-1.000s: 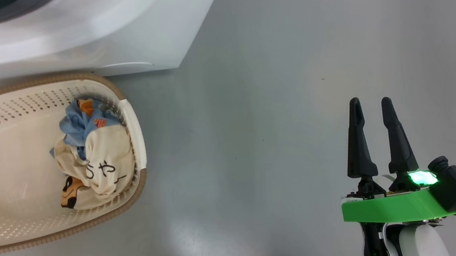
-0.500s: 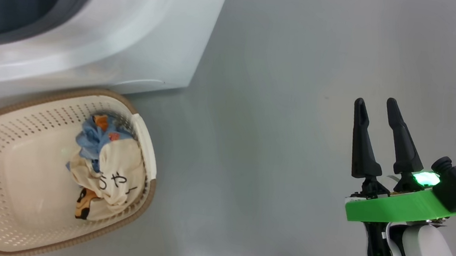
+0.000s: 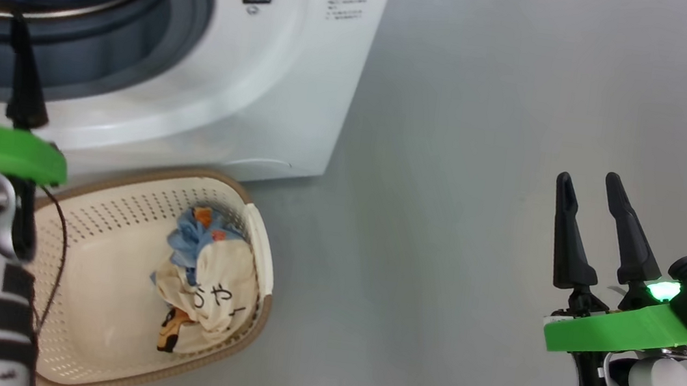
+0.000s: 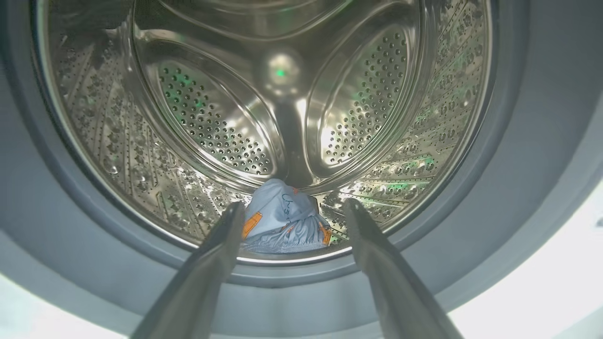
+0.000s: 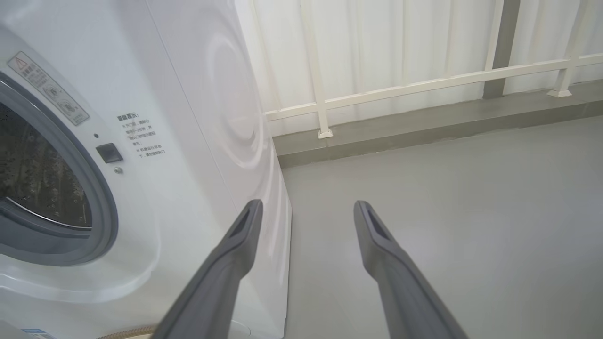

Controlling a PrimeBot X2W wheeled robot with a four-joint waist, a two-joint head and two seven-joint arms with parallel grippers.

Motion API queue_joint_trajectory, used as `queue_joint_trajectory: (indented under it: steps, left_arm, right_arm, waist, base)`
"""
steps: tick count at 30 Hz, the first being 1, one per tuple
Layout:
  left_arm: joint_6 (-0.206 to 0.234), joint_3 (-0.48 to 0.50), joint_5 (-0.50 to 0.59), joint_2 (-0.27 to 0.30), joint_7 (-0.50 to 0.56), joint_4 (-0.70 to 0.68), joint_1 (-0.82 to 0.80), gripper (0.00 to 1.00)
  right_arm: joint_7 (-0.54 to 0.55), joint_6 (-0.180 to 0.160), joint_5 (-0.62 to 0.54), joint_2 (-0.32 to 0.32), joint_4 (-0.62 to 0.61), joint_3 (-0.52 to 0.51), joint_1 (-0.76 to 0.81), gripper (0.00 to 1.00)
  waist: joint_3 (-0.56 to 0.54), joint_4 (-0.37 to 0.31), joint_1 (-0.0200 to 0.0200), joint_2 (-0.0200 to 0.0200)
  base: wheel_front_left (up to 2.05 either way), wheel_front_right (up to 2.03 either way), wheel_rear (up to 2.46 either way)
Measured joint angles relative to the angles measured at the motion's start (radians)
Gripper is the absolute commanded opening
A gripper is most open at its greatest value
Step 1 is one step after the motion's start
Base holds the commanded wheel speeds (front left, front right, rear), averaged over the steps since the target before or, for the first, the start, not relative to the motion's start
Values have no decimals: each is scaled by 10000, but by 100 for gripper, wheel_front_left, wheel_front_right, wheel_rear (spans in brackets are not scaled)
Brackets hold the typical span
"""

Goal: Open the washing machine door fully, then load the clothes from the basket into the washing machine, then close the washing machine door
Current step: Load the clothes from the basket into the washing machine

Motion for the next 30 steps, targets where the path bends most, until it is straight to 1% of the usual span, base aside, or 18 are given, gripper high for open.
queue_joint_trajectory:
  steps: [11, 12, 15, 22, 26, 30]
  left_arm:
    - [-48, 238, 46, -550, 0, -851, 2058, 100]
    - [-115, 228, 63, -602, 0, -920, 2228, 100]
    - [-128, 230, 82, -658, 2, -1149, 2716, 100]
    - [-132, 194, 194, -897, 2, -1730, 4245, 100]
    - [-221, 130, 127, -915, 2, -2029, 5042, 100]
    - [-221, 75, 98, -932, 2, -2476, 5757, 100]
  right_arm:
    - [0, 0, -2, -412, 148, -15, 835, 100]
    - [0, 0, -2, -453, 150, -17, 908, 100]
    - [0, 0, 0, -639, 188, -44, 1188, 100]
    - [0, 0, 0, -794, 268, -117, 1946, 100]
    - [0, 0, 2, -957, 278, -297, 2375, 100]
    - [0, 0, 2, -1003, 282, -309, 2784, 100]
  waist:
    - [-1159, 505, 0, 0]
    - [-1272, 553, 0, 0]
    - [-1611, 692, 0, 0]
    - [-2468, 977, 0, 0]
    - [-2933, 1144, 0, 0]
    - [-3348, 1318, 0, 0]
  base:
    - [0, 0, 0]
    - [0, 0, 0]
    - [0, 0, 0]
    - [0, 0, 0]
    - [0, 0, 0]
    - [0, 0, 0]
